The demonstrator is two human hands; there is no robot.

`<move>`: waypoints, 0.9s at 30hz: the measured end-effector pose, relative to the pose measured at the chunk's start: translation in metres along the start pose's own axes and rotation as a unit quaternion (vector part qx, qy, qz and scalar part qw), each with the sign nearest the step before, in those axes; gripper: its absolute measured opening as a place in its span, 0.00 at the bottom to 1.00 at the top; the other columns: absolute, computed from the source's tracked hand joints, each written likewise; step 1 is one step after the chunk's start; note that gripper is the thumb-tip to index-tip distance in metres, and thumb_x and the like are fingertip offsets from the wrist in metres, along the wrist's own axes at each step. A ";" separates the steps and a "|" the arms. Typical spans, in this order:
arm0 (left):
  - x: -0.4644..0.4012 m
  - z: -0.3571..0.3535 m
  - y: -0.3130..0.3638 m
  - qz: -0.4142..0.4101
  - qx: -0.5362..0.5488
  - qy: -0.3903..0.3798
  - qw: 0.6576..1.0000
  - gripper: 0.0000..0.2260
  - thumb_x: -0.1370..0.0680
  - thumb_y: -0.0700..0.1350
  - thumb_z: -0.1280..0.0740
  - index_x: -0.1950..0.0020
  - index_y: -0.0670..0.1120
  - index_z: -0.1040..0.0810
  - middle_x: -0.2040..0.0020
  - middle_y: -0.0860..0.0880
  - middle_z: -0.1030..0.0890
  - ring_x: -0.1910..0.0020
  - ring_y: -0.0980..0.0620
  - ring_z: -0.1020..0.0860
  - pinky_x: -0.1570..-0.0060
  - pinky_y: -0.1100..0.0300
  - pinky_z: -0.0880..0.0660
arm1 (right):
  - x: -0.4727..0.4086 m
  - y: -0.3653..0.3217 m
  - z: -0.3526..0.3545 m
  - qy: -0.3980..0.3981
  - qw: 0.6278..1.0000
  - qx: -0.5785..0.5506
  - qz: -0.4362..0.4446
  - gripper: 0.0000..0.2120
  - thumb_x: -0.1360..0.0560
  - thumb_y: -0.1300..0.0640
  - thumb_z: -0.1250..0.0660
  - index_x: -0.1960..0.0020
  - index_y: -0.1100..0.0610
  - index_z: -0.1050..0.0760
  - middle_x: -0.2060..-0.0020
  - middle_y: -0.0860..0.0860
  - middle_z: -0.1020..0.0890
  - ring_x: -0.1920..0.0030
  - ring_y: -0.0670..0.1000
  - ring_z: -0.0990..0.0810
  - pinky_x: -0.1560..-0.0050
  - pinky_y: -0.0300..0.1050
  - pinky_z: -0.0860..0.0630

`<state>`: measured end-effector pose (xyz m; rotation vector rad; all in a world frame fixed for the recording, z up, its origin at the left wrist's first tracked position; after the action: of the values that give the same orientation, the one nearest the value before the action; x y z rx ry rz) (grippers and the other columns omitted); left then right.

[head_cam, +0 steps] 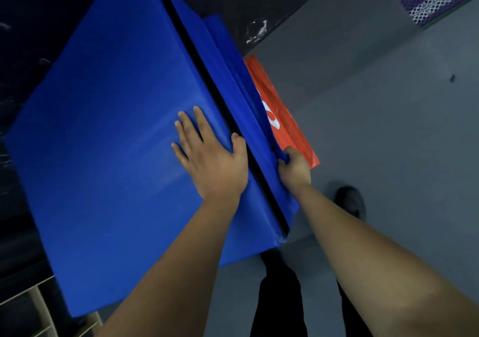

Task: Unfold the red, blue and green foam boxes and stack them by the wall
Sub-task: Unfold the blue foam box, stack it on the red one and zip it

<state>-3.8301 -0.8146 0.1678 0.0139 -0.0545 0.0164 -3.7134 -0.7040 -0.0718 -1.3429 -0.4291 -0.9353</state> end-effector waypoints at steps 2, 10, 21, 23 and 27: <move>0.001 -0.001 0.000 -0.004 0.005 -0.003 1.000 0.37 0.23 0.59 0.42 0.16 0.48 0.49 0.16 0.45 0.50 0.17 0.47 0.53 0.20 0.41 0.54 | 0.006 -0.005 0.005 0.010 0.999 0.034 0.030 0.08 0.24 0.62 0.37 0.51 0.57 0.19 0.61 0.53 0.18 0.57 0.57 0.20 0.56 0.47 0.24; -0.004 0.004 -0.003 0.003 0.040 -0.014 0.999 0.36 0.23 0.56 0.41 0.17 0.48 0.48 0.16 0.45 0.50 0.17 0.48 0.53 0.20 0.42 0.56 | 0.012 -0.022 0.009 0.043 0.990 0.126 0.054 0.13 0.23 0.63 0.39 0.52 0.57 0.15 0.59 0.57 0.14 0.56 0.61 0.17 0.60 0.45 0.24; -0.001 0.002 -0.001 0.002 0.027 -0.006 1.000 0.36 0.23 0.57 0.41 0.17 0.48 0.48 0.16 0.45 0.49 0.17 0.47 0.52 0.20 0.41 0.55 | -0.002 0.071 0.021 -0.061 0.986 0.097 -0.123 0.07 0.23 0.51 0.36 0.55 0.55 0.27 0.58 0.53 0.21 0.53 0.58 0.20 0.53 0.48 0.23; -0.001 0.001 -0.001 0.002 0.026 -0.006 1.000 0.37 0.23 0.57 0.42 0.16 0.48 0.48 0.16 0.45 0.50 0.17 0.47 0.52 0.20 0.41 0.55 | -0.001 0.089 0.021 -0.054 0.985 0.071 -0.144 0.15 0.21 0.50 0.34 0.62 0.56 0.32 0.65 0.52 0.25 0.58 0.57 0.23 0.58 0.46 0.28; -0.005 0.000 0.001 0.003 0.013 -0.003 1.000 0.37 0.23 0.57 0.41 0.17 0.47 0.48 0.16 0.44 0.50 0.17 0.46 0.52 0.20 0.41 0.55 | -0.005 0.099 0.014 0.006 0.986 -0.010 -0.169 0.09 0.21 0.51 0.33 0.55 0.57 0.24 0.58 0.55 0.20 0.56 0.56 0.22 0.56 0.45 0.29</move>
<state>-3.8353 -0.8132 0.1670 0.0402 -0.0612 0.0239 -3.6360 -0.6939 -0.1350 -1.3044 -0.6541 -1.2289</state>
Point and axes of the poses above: each hand's wrist, its own x-axis away from the middle knuckle, its own z-axis out of the back of the hand, y = z × x, the point moved 10 cm from there along -x, towards the middle knuckle
